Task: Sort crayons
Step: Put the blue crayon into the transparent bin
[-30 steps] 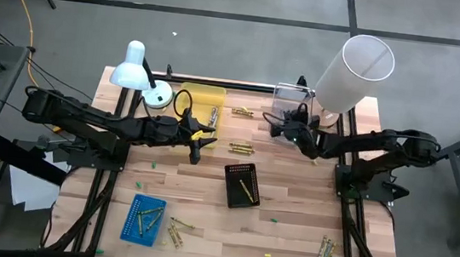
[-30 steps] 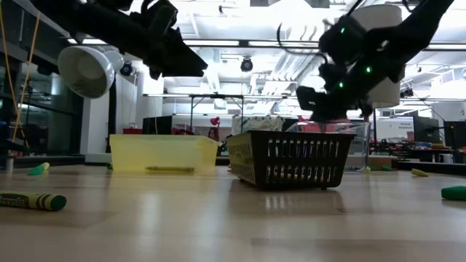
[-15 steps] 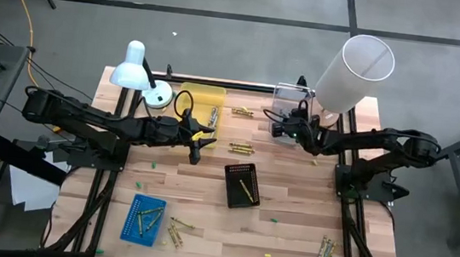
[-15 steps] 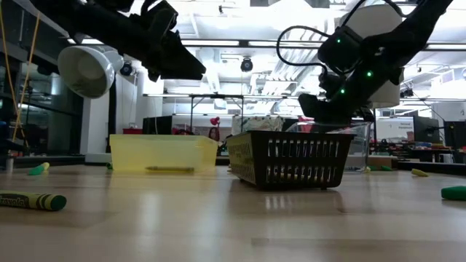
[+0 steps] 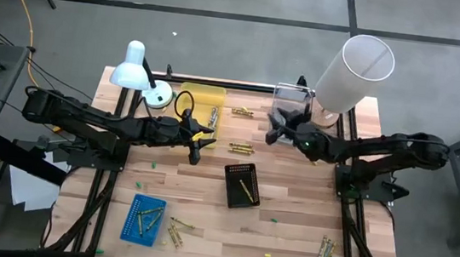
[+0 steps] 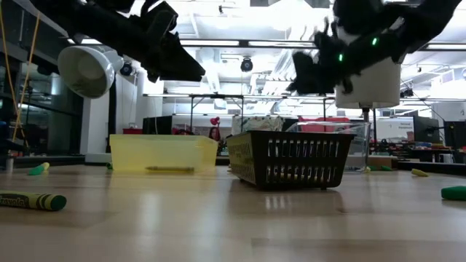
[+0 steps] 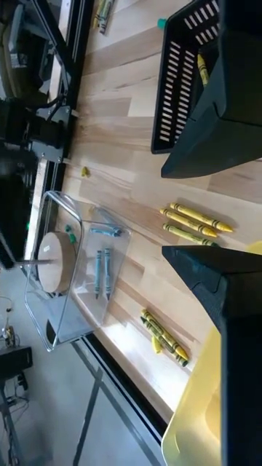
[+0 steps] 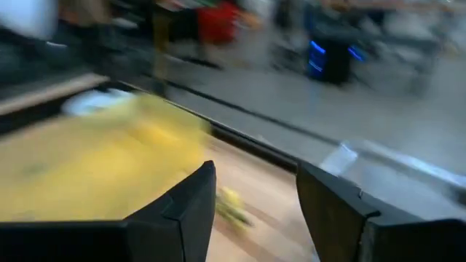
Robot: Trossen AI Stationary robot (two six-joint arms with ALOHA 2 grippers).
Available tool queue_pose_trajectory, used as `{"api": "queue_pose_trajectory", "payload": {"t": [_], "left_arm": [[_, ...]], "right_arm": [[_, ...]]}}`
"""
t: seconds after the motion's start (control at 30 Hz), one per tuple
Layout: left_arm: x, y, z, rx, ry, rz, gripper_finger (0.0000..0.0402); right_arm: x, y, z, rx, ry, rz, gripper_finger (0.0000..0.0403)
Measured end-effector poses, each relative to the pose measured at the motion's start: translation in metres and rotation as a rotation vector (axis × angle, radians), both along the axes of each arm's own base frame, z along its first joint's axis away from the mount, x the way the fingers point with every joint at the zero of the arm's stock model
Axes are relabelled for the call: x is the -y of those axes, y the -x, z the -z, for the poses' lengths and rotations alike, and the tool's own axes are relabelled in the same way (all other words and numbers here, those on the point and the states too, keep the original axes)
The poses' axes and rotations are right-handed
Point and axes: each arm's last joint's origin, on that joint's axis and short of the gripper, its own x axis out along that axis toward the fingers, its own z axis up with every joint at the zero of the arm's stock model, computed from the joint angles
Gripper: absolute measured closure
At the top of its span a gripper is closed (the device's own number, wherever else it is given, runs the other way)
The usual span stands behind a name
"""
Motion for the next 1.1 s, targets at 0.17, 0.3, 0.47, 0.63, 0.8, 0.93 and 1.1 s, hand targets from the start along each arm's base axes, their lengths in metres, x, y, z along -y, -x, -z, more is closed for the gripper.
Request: {"api": "queue_pose_trajectory", "payload": {"t": [0.17,0.3,0.47,0.63,0.8,0.93,1.1], "left_arm": [[0.007,-0.001,-0.001,0.01,-0.02,0.041,0.0257],[0.017,-0.003,-0.008,0.069,-0.067,0.129,0.0257],[0.026,-0.004,-0.012,0.103,-0.11,0.188,0.0257],[0.027,-0.004,-0.012,0.103,-0.112,0.19,0.0257],[0.023,-0.004,-0.012,0.107,-0.092,0.167,0.0257],[0.021,-0.004,-0.01,0.092,-0.072,0.152,0.0257],[0.021,-0.003,-0.007,0.059,-0.072,0.154,0.0257]], "right_arm": [[-0.031,-0.01,-0.018,0.065,0.137,-0.357,0.0218],[-0.052,-0.014,-0.026,0.118,0.234,-0.704,0.0217],[-0.064,-0.014,-0.031,0.16,0.285,-0.816,0.0217],[-0.065,-0.014,-0.031,0.16,0.291,-0.817,0.0217],[-0.07,-0.017,-0.05,0.352,0.174,-0.859,0.0217],[-0.09,-0.018,-0.077,0.433,0.125,-1.026,0.0217],[-0.117,-0.026,-0.104,0.244,-0.097,-1.006,0.0217]]}}
